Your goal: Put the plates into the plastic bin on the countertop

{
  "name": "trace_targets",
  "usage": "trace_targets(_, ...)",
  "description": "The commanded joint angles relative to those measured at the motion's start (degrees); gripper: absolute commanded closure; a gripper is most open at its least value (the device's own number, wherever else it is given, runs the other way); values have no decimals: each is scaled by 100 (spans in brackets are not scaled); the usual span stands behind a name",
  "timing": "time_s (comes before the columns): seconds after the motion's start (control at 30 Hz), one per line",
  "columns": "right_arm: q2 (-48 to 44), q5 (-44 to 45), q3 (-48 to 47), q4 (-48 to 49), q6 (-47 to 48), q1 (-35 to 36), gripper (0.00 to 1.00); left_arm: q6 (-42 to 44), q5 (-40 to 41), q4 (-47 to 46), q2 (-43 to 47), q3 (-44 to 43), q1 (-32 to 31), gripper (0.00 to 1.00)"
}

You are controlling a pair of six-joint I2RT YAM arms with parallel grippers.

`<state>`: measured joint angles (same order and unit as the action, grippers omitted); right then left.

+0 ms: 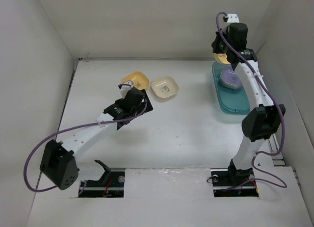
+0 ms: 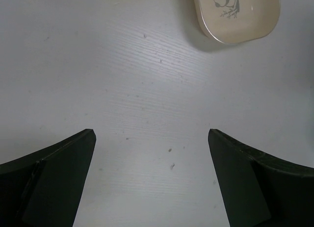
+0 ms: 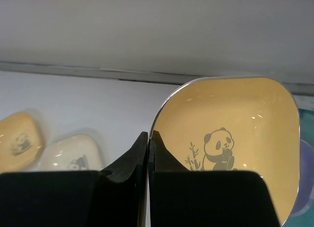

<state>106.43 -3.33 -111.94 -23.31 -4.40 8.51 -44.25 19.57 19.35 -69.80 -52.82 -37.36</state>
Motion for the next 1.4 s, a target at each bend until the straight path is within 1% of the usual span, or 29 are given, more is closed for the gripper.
trace_targets(0.0,201,500,14,-508,106,-271,100,66,-32,-415,-541,-631,45,0)
trace_targets(0.13,500,737,93,-473,-235,-604,100,118,-85,-713,-1140,-1081,45,0)
trace_targets(0.2,781,825,93,-368,-429,-657,100,258,-85,-906,-1429,-1204,97,0)
trace_targets(0.23,904,973,-2,-367,-491,-658,100,311,-207,-977,-1527,-1309,98,0)
trace_targets(0.33,1327,1027,-354,-446,-544,-711,100,434,-349,-1083,-1869,-1503,168,0)
trace_targets(0.47,1433,1527,-548,-385,-605,-711,100,567,-402,-1258,-2134,-1556,168,0)
trace_targets(0.5,1433,1598,-661,-385,-605,-763,98,567,-454,-1337,-2134,-1504,168,0)
trace_targets(0.63,1792,1660,-1180,-684,-667,-904,98,567,-454,-1495,-2196,-1389,168,0)
trace_targets(0.7,1854,1660,-1295,-763,-667,-957,94,567,-454,-1575,-2248,-1319,168,0)
trace_targets(0.73,1855,1660,-1295,-763,-667,-1026,91,567,-454,-1575,-2249,-1319,168,0)
trace_targets(0.77,1924,1660,-1374,-841,-667,-1027,85,567,-454,-1575,-2318,-1319,168,0)
trace_targets(0.83,1978,1581,-1374,-842,-667,-1027,59,567,-454,-1575,-2372,-1319,168,0)
trace_targets(0.87,1978,1581,-1374,-894,-667,-1027,52,567,-454,-1575,-2372,-1319,168,0)
trace_targets(0.93,1978,1503,-1374,-895,-667,-1027,43,567,-454,-1575,-2424,-1319,168,0)
trace_targets(0.97,1978,1502,-1374,-895,-667,-1027,28,567,-454,-1627,-2424,-1319,168,0)
trace_targets(1.0,1847,1502,-1322,-842,-667,-1027,16,567,-454,-1628,-2476,-1319,168,0)
trace_targets(1.07,1706,1502,-1261,-842,-667,-1027,2,567,-454,-1628,-2530,-1319,168,0)
trace_targets(1.1,1592,1407,-1095,-755,-615,-957,0,567,-454,-1628,-2599,-1380,168,0)
trace_targets(1.13,1269,1336,-945,-597,-519,-957,0,567,-393,-1628,-2600,-1380,168,0)
trace_targets(1.17,1066,1222,-770,-509,-457,-765,0,567,-332,-1628,-2765,-1433,168,0)
trace_targets(1.2,855,1125,-272,-377,-369,-668,0,567,-279,-1628,-2837,-1511,168,0)
trace_targets(1.23,444,916,11,-2,-72,-554,0,567,-279,-1628,-2907,-1573,168,0)
trace_targets(1.3,142,511,487,125,97,-177,0,567,-174,-1628,-3153,-1774,168,0)
trace_targets(1.33,28,405,880,186,150,-61,0,506,-173,-1628,-3232,-1854,168,0)
trace_targets(1.37,-217,212,1137,465,298,53,0,505,-121,-1628,-3407,-1933,168,0)
